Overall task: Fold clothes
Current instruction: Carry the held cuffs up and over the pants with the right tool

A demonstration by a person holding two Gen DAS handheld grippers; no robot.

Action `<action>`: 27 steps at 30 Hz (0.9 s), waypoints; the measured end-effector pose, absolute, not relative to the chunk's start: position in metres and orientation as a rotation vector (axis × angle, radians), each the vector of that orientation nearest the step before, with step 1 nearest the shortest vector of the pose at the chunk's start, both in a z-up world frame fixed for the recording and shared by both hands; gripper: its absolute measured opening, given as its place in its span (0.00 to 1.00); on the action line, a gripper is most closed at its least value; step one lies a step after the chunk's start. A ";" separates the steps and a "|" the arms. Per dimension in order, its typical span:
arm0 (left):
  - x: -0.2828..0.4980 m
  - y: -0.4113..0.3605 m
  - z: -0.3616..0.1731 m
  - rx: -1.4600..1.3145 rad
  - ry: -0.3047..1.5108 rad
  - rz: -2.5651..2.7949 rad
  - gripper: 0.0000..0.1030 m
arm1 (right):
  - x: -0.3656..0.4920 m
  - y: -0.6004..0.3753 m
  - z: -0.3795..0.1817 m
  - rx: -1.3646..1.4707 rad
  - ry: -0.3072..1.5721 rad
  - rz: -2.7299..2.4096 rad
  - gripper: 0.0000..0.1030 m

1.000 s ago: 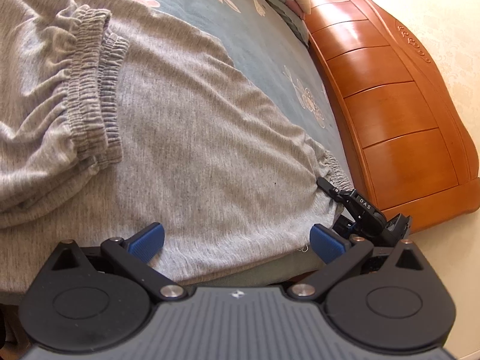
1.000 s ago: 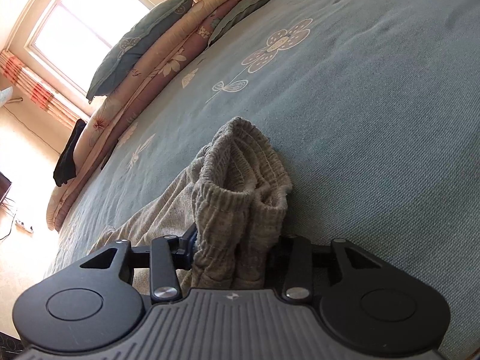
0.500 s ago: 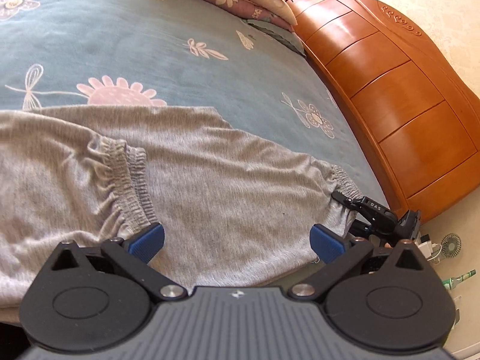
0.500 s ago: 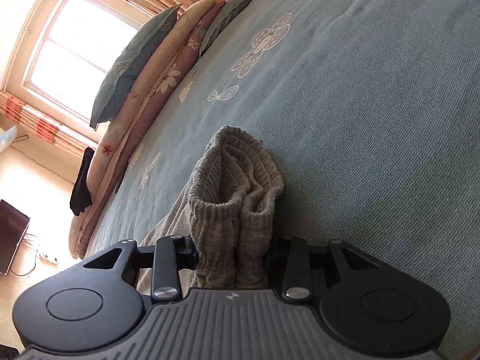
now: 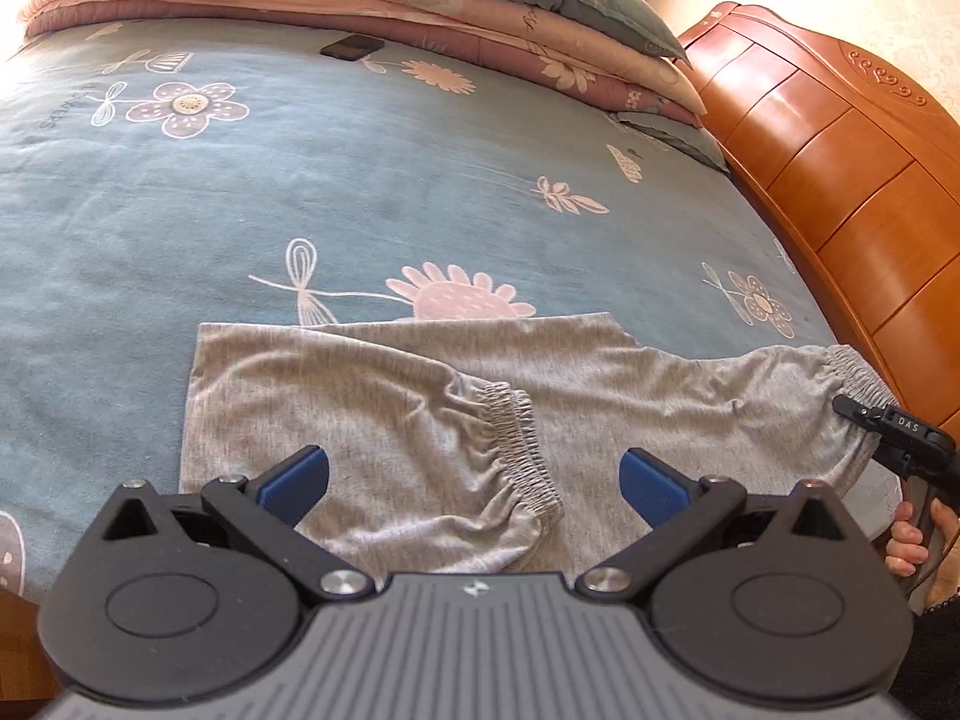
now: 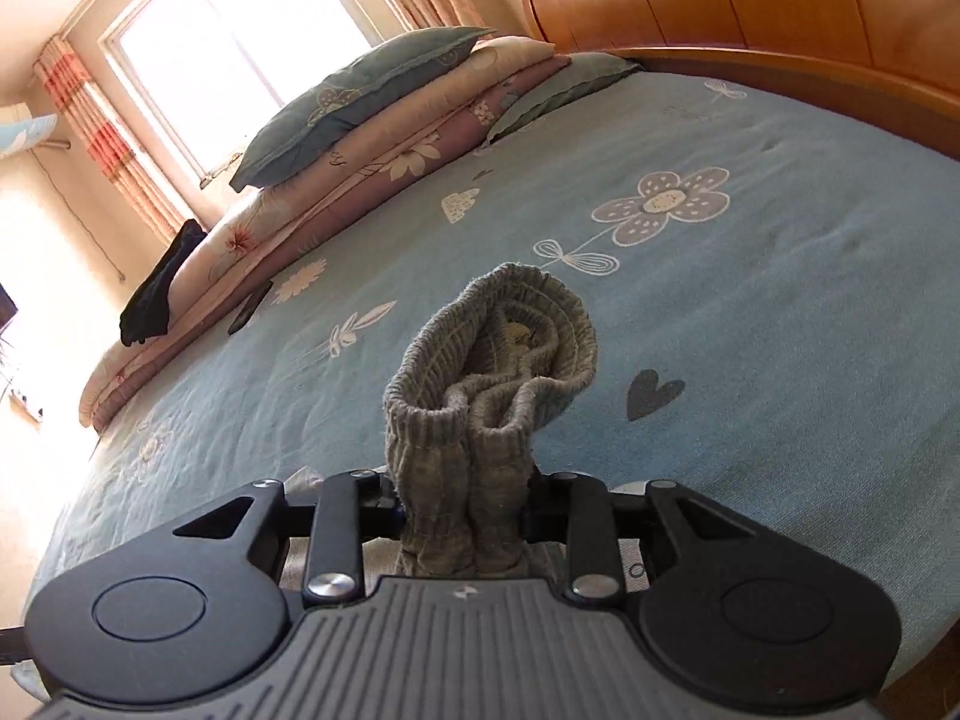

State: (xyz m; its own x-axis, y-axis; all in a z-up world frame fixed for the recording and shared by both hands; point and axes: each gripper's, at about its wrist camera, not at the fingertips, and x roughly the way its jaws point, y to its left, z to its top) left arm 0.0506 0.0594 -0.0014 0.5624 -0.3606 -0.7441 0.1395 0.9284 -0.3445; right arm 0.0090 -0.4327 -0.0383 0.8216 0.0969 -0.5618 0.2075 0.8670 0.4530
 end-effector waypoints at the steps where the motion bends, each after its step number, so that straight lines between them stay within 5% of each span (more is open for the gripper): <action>1: 0.048 0.065 -0.004 -0.269 0.932 -0.296 0.99 | 0.010 -0.422 -0.032 0.492 0.611 -0.061 0.34; 27: -0.005 0.169 -0.022 -0.377 0.838 -0.278 0.99 | 0.064 -0.175 0.051 0.055 0.601 0.115 0.32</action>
